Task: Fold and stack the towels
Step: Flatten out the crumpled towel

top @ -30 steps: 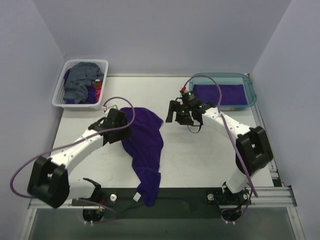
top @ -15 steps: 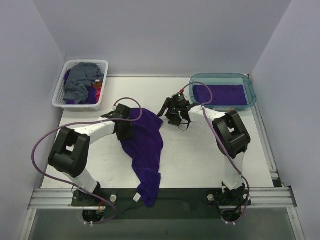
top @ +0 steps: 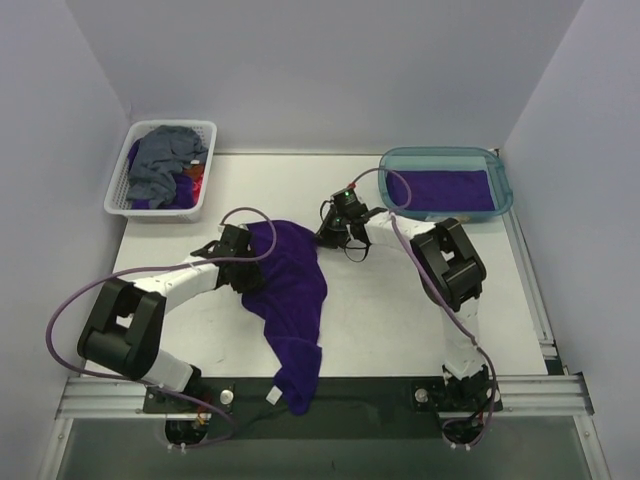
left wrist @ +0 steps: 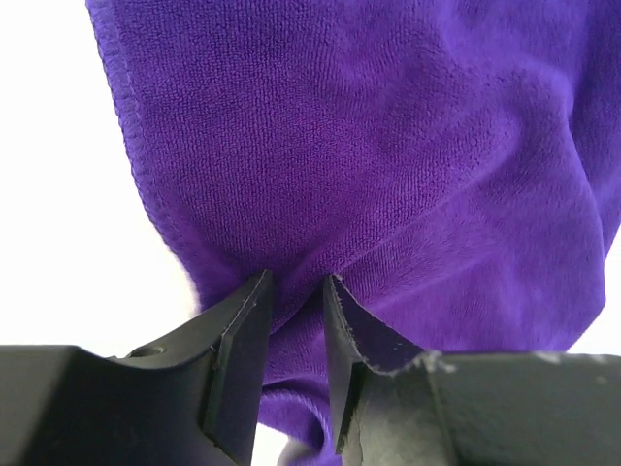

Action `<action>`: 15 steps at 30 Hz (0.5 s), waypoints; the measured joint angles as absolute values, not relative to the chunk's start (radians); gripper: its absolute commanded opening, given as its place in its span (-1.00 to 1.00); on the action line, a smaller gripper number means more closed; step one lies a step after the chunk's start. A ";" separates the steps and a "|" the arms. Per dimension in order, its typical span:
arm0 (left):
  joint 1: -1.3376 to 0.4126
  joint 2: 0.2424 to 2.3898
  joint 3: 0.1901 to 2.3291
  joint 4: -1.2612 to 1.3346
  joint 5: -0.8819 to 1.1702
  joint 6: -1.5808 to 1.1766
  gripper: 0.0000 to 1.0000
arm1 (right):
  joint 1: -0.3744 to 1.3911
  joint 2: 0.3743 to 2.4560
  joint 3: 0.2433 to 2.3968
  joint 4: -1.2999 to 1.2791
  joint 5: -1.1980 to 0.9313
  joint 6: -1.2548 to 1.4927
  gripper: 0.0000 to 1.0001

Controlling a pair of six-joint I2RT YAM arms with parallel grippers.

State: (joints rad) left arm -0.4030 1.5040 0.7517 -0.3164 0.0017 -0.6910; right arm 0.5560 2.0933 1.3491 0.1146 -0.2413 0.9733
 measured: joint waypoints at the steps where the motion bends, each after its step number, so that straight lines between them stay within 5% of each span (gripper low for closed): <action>1: -0.404 1.495 0.743 -0.321 0.015 -0.695 -0.26 | 0.556 2.093 1.356 0.097 -0.236 0.956 -0.90; 6: -0.428 1.438 0.699 -0.375 0.081 -0.709 -0.27 | 0.544 2.060 1.422 -0.007 -0.169 0.802 -0.91; 10: -0.479 1.397 0.675 -0.433 0.110 -0.730 -0.06 | 0.537 1.945 1.441 -0.078 -0.063 0.671 -0.04; 15: -0.535 1.351 0.671 -0.518 0.118 -0.755 0.42 | 0.533 1.803 1.411 -0.118 0.043 0.570 0.19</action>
